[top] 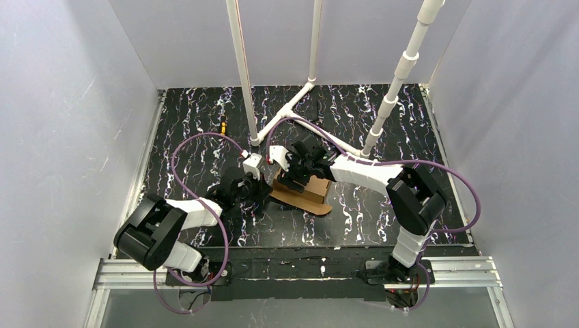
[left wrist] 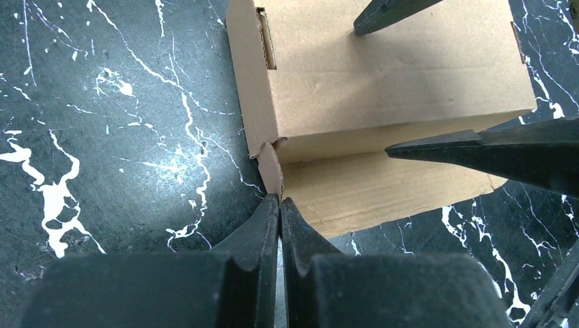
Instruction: Fold the paper box
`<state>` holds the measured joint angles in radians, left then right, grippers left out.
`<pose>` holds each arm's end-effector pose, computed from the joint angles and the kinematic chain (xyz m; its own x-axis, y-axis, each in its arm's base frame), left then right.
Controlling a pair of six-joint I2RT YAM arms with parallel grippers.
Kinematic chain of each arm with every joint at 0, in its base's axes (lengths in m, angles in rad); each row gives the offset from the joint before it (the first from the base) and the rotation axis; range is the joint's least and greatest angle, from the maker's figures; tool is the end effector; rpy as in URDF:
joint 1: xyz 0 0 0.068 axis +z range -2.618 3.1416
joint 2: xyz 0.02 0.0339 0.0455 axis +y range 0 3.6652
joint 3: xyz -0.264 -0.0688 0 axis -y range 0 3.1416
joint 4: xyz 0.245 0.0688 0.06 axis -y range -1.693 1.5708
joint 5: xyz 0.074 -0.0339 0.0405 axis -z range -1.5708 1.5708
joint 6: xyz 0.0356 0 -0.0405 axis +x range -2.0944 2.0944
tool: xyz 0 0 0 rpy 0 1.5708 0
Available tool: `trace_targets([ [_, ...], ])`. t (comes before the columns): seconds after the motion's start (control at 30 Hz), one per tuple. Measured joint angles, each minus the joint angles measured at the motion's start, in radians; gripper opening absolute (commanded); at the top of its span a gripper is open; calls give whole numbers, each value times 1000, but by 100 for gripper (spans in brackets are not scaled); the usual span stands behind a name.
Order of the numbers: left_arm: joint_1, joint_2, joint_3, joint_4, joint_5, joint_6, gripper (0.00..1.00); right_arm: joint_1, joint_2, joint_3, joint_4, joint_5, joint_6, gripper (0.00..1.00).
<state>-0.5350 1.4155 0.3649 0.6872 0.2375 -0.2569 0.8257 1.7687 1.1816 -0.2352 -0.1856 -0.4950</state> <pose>0.2147 -0.1370 0.1530 -0.4697 -0.0087 -0.8828 0.5845 0.7463 -0.3184 0.2551 0.2862 0.2067 -0.0536 -0.7466 -0.6631 -0.9466 0.2493 -0.2043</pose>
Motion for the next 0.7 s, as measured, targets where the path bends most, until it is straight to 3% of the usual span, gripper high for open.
trace_targets([
  [0.7,-15,-19,-32,15,-21,48,0,1,13,14,2,11,22,67],
])
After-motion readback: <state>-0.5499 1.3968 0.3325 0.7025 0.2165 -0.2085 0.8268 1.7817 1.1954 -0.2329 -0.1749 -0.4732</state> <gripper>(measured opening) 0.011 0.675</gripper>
